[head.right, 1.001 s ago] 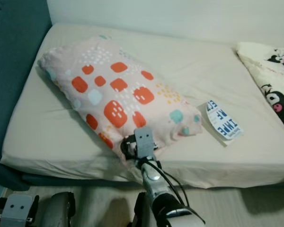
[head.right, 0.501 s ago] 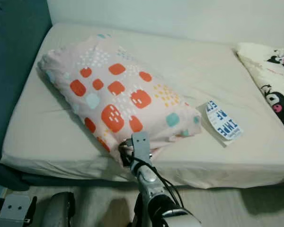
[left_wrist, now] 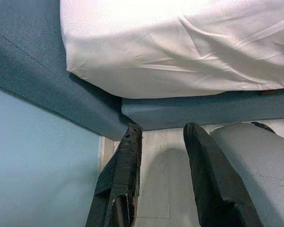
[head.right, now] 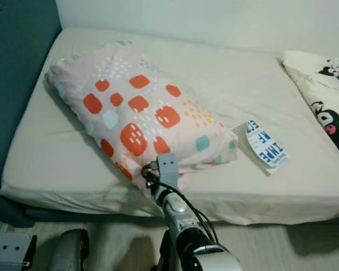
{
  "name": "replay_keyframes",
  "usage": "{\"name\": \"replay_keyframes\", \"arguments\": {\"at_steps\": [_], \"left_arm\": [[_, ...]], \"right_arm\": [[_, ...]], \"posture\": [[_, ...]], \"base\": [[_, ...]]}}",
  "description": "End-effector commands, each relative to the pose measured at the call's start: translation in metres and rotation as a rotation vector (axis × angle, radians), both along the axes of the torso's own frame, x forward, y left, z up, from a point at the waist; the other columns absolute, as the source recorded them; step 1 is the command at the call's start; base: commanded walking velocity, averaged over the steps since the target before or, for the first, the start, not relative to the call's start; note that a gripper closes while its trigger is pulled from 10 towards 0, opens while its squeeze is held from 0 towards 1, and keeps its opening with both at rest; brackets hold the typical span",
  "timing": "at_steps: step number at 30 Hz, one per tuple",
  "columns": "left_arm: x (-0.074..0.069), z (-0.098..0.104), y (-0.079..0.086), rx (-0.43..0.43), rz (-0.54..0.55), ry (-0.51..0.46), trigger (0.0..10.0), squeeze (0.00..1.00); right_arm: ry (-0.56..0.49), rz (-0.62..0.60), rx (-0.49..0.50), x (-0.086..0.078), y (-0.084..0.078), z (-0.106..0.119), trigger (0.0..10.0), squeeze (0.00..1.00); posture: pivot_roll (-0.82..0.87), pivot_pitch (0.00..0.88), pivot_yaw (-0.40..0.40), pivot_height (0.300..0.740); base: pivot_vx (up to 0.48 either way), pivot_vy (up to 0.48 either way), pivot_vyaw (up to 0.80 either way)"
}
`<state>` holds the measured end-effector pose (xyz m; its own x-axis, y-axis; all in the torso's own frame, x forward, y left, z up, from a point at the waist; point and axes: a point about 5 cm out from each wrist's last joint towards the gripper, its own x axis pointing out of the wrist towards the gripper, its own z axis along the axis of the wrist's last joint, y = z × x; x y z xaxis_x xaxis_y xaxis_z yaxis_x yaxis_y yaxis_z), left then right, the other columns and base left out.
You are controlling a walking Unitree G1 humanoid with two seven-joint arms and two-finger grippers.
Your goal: Clean up the room
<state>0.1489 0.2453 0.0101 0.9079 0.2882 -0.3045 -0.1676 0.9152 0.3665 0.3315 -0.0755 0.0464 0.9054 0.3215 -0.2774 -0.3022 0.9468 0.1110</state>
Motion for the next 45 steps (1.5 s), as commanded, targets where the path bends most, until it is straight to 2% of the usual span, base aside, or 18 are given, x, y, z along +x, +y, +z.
{"name": "replay_keyframes", "arguments": {"at_steps": [1, 8, 12, 15, 22, 26, 28, 29, 30, 31, 32, 35, 36, 37, 39, 40, 44, 45], "left_arm": [[-0.009, -0.007, 0.001, -0.014, 0.015, 0.038, 10.0, 0.00], [-0.009, -0.008, 0.001, -0.015, 0.017, 0.044, 10.0, 0.00], [-0.009, -0.009, 0.000, -0.016, 0.018, 0.047, 10.0, 0.00], [-0.009, -0.010, -0.001, -0.018, 0.022, 0.049, 10.0, 0.00], [-0.009, -0.011, -0.001, -0.022, 0.027, 0.050, 10.0, 0.00], [-0.008, -0.012, -0.002, -0.025, 0.025, 0.051, 10.0, 0.00], [-0.007, -0.013, -0.002, -0.026, 0.024, 0.053, 10.0, 0.00], [-0.007, -0.013, -0.003, -0.027, 0.022, 0.054, 10.0, 0.00], [-0.007, -0.013, -0.003, -0.027, 0.022, 0.054, 10.0, 0.00], [-0.006, -0.014, -0.004, -0.028, 0.018, 0.057, 10.0, 0.00], [-0.006, -0.015, -0.004, -0.029, 0.017, 0.058, 10.0, 0.00], [-0.006, -0.015, -0.004, -0.029, 0.017, 0.058, 10.0, 0.00], [-0.004, -0.015, -0.005, -0.031, 0.013, 0.059, 10.0, 0.00], [-0.003, -0.015, -0.006, -0.032, 0.011, 0.058, 10.0, 0.00], [-0.003, -0.015, -0.006, -0.032, 0.011, 0.058, 10.0, 0.00], [-0.002, -0.015, -0.007, -0.032, 0.010, 0.057, 10.0, 0.00], [-0.002, -0.015, -0.007, -0.033, 0.009, 0.057, 10.0, 0.00], [-0.002, -0.015, -0.007, -0.033, 0.009, 0.058, 10.0, 0.00]], "right_arm": [[0.039, 0.021, -0.004, -0.004, 0.001, -0.006, 0.0, 0.00], [0.041, 0.103, 0.032, -0.004, 0.014, -0.002, 0.0, 0.00], [0.043, 0.229, 0.042, -0.008, 0.032, 0.000, 0.0, 0.00], [0.035, 0.274, 0.038, -0.009, 0.037, 0.001, 0.0, 0.00], [0.030, 0.274, 0.055, -0.008, 0.037, 0.003, 0.0, 0.00], [0.042, 0.234, 0.057, -0.003, 0.038, 0.007, 0.0, 0.00], [0.068, 0.220, 0.073, -0.001, 0.053, 0.014, 0.0, 0.00], [0.066, 0.256, 0.101, -0.001, 0.068, 0.021, 0.0, 0.00], [0.066, 0.256, 0.101, -0.001, 0.068, 0.021, 0.0, 0.00], [0.034, 0.455, 0.255, -0.014, 0.125, 0.049, 0.0, 0.00], [0.017, 0.543, 0.319, -0.022, 0.146, 0.061, 0.0, 0.00], [0.017, 0.543, 0.319, -0.022, 0.146, 0.061, 0.0, 0.00], [-0.030, 0.793, 0.474, -0.049, 0.188, 0.088, 0.0, 0.00], [-0.043, 0.910, 0.543, -0.063, 0.201, 0.097, 0.0, 0.00], [-0.043, 0.910, 0.543, -0.063, 0.201, 0.097, 0.0, 0.00], [-0.059, 0.997, 0.589, -0.074, 0.210, 0.103, 0.0, 0.00], [-0.069, 1.040, 0.593, -0.080, 0.211, 0.101, 0.0, 0.00], [-0.070, 1.050, 0.565, -0.082, 0.209, 0.094, 5.0, 0.00]], "posture": [[0.23, 0.145, -0.110, 0.595], [0.23, 0.144, -0.109, 0.595], [0.23, 0.143, -0.114, 0.595], [0.23, 0.142, -0.116, 0.595], [0.22, 0.140, -0.117, 0.595], [0.22, 0.137, -0.116, 0.595], [0.21, 0.132, -0.111, 0.595], [0.21, 0.132, -0.111, 0.595], [0.21, 0.132, -0.111, 0.595], [0.20, 0.129, -0.102, 0.595], [0.20, 0.129, -0.102, 0.595], [0.20, 0.129, -0.102, 0.595], [0.20, 0.128, -0.101, 0.595], [0.20, 0.127, -0.102, 0.595], [0.20, 0.127, -0.102, 0.595], [0.20, 0.127, -0.102, 0.595], [0.20, 0.127, -0.102, 0.595], [0.20, 0.127, -0.100, 0.595]], "base": [[0.000, 0.000, 0.00], [0.000, 0.000, 0.00], [0.000, 0.000, 0.00], [0.000, 0.000, 0.00], [0.000, 0.000, 0.00], [0.000, 0.000, 0.00], [0.000, 0.000, 0.00], [0.000, 0.000, 0.00], [0.000, 0.000, 0.00], [0.000, 0.000, 0.00], [0.000, 0.000, 0.00], [0.000, 0.000, 0.00], [0.000, 0.000, 0.00], [0.000, 0.000, 0.00], [0.000, 0.000, 0.00], [0.000, 0.000, 0.00], [0.000, 0.000, 0.00], [0.000, 0.000, 0.00]]}}
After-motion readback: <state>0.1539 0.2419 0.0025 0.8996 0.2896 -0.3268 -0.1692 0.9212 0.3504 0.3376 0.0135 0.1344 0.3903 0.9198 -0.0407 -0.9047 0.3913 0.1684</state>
